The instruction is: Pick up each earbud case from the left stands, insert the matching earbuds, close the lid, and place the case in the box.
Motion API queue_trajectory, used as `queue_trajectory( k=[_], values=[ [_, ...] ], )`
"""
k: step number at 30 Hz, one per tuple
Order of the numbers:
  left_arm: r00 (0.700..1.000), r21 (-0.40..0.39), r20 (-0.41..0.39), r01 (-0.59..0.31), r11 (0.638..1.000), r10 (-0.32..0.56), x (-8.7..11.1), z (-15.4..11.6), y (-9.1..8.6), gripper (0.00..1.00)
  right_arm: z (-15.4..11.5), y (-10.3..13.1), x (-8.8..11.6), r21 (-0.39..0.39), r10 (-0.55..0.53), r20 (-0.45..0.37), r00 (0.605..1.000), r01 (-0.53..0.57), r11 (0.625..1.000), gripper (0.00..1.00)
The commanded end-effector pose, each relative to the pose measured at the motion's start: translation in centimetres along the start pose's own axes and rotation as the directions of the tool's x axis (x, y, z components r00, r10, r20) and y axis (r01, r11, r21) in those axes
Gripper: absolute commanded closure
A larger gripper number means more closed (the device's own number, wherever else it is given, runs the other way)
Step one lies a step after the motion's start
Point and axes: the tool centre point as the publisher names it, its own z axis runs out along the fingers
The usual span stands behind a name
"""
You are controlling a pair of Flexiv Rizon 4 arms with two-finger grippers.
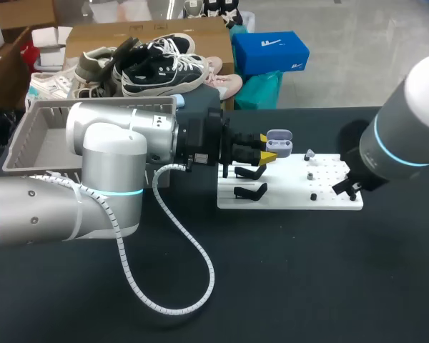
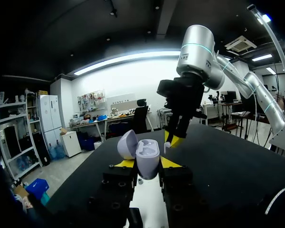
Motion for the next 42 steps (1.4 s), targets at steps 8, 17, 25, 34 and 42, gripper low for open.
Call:
queue_trajectory(
  k=[8, 17, 25, 34, 42],
  values=[
    [1.000, 0.002, 0.002, -0.001, 1.000, 0.001, 0.1, 0.0, 0.1, 1.00, -0.4, -0.8, 0.8, -0.015, 0.000, 0.011, 1.000, 0.000, 1.000, 1.00],
    [1.000, 0.002, 0.002, -0.001, 1.000, 0.001, 0.1, 0.0, 0.1, 1.00, -0.4, -0.8, 0.8, -0.015, 0.000, 0.011, 1.000, 0.000, 1.000, 1.00],
    [1.000, 0.002, 0.002, -0.001, 1.000, 0.001, 0.1, 0.0, 0.1, 1.00, -0.4, -0.8, 0.8, -0.015, 0.000, 0.011, 1.000, 0.000, 1.000, 1.00],
    [1.000, 0.002, 0.002, -0.001, 1.000, 0.001, 0.1, 0.0, 0.1, 1.00, -2.9, -0.3, -0.6, 0.052, 0.276, -0.010, 0.961, -0.275, 0.960, 1.00],
    [1.000, 0.002, 0.002, -0.001, 1.000, 0.001, 0.1, 0.0, 0.1, 1.00, -5.2, 0.2, -2.2, 0.236, 0.625, -0.019, 0.781, -0.604, 0.762, 1.00]
  ],
)
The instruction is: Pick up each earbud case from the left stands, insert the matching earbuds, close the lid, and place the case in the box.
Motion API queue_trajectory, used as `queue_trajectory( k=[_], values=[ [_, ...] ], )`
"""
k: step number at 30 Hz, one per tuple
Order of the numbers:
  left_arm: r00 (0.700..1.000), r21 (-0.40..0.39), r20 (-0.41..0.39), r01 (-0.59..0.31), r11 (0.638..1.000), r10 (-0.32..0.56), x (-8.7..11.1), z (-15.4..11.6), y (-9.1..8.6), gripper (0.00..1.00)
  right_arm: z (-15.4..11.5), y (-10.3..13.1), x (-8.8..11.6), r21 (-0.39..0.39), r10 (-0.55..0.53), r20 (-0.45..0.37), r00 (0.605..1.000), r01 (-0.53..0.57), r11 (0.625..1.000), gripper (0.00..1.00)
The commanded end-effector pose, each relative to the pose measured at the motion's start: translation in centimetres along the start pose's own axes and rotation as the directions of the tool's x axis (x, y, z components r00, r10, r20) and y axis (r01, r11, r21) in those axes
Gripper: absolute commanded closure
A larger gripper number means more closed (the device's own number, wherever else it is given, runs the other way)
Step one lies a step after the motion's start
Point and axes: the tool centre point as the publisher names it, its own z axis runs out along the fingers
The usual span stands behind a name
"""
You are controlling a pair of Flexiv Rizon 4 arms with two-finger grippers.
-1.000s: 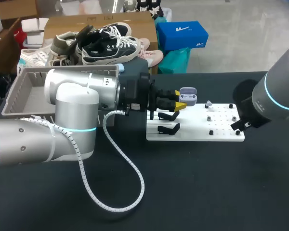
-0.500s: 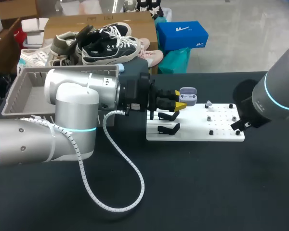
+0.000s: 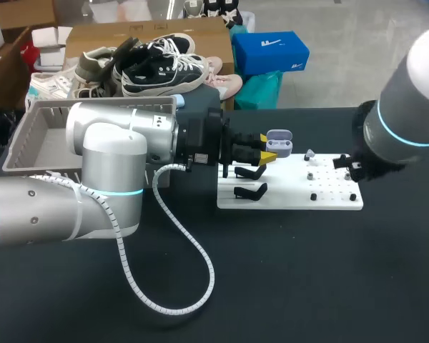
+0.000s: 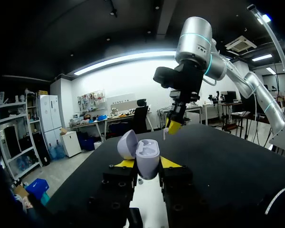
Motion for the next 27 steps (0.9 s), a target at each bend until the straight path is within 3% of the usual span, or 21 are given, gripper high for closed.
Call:
queue_trajectory(
  k=[1, 2, 3, 6, 13, 18, 27],
  values=[
    [1.000, 0.002, 0.002, -0.001, 1.000, 0.001, 0.1, 0.0, 0.1, 1.00, -2.0, 0.9, -0.9, 0.201, 0.351, -0.026, 0.936, -0.339, 0.919, 1.00],
    [1.000, 0.002, 0.002, -0.001, 1.000, 0.001, 0.1, 0.0, 0.1, 1.00, -2.3, 0.8, -1.0, 0.163, 0.377, -0.039, 0.925, -0.366, 0.916, 1.00],
    [1.000, 0.002, 0.002, -0.001, 1.000, 0.001, 0.1, 0.0, 0.1, 1.00, -2.7, 0.7, -1.1, 0.176, 0.457, -0.050, 0.888, -0.443, 0.879, 1.00],
    [1.000, 0.002, 0.002, -0.001, 1.000, 0.001, 0.1, 0.0, 0.1, 1.00, -3.7, 1.1, -1.4, 0.173, 0.526, -0.033, 0.850, -0.514, 0.840, 1.00],
    [1.000, 0.002, 0.002, -0.001, 1.000, 0.001, 0.1, 0.0, 0.1, 1.00, -5.5, 2.8, -2.4, 0.276, 0.660, -0.049, 0.749, -0.625, 0.730, 1.00],
    [1.000, 0.002, 0.002, -0.001, 1.000, 0.001, 0.1, 0.0, 0.1, 1.00, -6.0, 4.7, -3.2, 0.316, 0.667, -0.035, 0.744, -0.625, 0.714, 1.00],
    [1.000, 0.002, 0.002, -0.001, 1.000, 0.001, 0.1, 0.0, 0.1, 1.00, -6.4, 8.9, -4.8, 0.324, 0.598, 0.015, 0.801, -0.570, 0.756, 1.00]
  ],
)
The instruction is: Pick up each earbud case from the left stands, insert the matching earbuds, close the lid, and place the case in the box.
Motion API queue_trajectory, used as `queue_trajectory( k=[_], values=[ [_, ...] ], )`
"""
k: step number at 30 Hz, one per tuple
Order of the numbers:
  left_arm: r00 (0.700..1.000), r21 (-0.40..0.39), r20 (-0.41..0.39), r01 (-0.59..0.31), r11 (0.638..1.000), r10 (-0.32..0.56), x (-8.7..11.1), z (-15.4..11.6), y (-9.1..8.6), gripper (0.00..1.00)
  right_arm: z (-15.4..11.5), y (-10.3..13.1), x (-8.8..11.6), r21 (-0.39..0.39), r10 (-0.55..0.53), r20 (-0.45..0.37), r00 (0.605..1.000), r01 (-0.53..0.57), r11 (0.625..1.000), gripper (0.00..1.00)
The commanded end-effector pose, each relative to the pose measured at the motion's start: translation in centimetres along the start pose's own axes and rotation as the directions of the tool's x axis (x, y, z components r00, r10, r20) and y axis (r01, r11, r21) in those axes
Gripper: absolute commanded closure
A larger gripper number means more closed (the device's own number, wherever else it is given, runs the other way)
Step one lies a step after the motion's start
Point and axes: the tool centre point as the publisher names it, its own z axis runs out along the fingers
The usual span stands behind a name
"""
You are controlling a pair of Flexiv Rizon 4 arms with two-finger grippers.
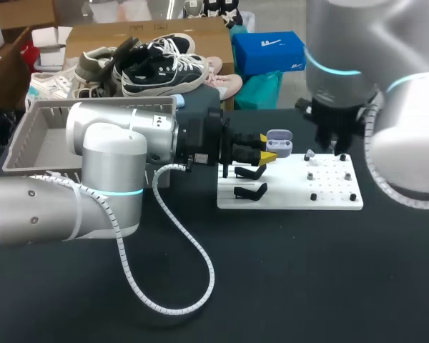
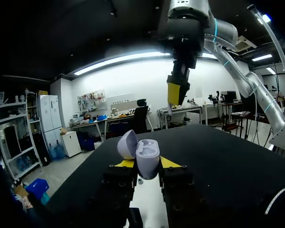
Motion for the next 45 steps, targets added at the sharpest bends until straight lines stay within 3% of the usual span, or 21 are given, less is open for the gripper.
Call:
queue_trajectory(
  k=[1, 24, 45],
  values=[
    [1.000, 0.002, 0.002, -0.001, 1.000, 0.001, 0.1, 0.0, 0.1, 1.00, -0.1, 2.5, 0.6, 0.165, -0.031, 0.043, 0.999, 0.024, 0.986, 1.00],
    [1.000, 0.002, 0.002, -0.001, 1.000, 0.001, 0.1, 0.0, 0.1, 1.00, 0.3, 7.4, 0.7, 0.117, -0.120, 0.036, 0.992, 0.115, 0.987, 1.00],
    [1.000, 0.002, 0.002, -0.001, 1.000, 0.001, 0.1, 0.0, 0.1, 1.00, 2.0, 8.2, 1.1, 0.100, -0.132, 0.009, 0.991, 0.130, 0.986, 1.00]
  ],
)
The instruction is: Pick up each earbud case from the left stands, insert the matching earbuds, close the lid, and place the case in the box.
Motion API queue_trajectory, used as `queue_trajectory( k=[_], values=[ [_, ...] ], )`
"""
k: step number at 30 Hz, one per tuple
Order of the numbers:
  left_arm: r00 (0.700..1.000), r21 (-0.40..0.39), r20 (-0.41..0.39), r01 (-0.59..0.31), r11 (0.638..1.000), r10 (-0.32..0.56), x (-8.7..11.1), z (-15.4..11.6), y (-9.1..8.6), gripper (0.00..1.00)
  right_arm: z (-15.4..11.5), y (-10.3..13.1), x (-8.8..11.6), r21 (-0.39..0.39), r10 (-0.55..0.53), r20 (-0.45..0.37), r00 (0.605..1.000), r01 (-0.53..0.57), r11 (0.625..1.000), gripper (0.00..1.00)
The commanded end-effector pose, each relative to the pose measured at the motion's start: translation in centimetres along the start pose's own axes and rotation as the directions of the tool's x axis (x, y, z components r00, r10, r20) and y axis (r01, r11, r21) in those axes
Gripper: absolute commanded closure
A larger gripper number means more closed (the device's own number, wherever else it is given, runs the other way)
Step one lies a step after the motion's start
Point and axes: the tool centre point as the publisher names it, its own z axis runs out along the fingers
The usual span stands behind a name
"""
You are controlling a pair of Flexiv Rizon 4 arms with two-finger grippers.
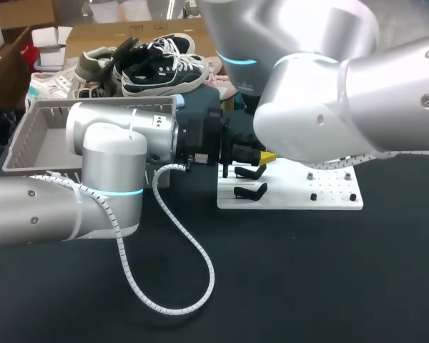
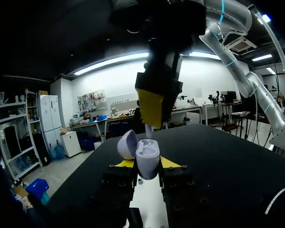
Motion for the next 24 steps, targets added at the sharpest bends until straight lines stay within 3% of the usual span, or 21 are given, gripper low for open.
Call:
queue_trajectory(
  k=[1, 24],
  values=[
    [1.000, 0.002, 0.002, -0.001, 1.000, 0.001, 0.08, 0.01, 0.09, 1.00, 0.28, 0.07, -0.09, 0.001, 0.000, -0.001, 1.000, 0.000, 1.000, 1.00],
    [1.000, 0.002, 0.002, -0.001, 1.000, 0.001, 0.08, 0.01, 0.09, 1.00, 1.05, 0.44, -0.12, -0.002, -0.005, -0.020, 1.000, 0.005, 1.000, 1.00]
  ],
)
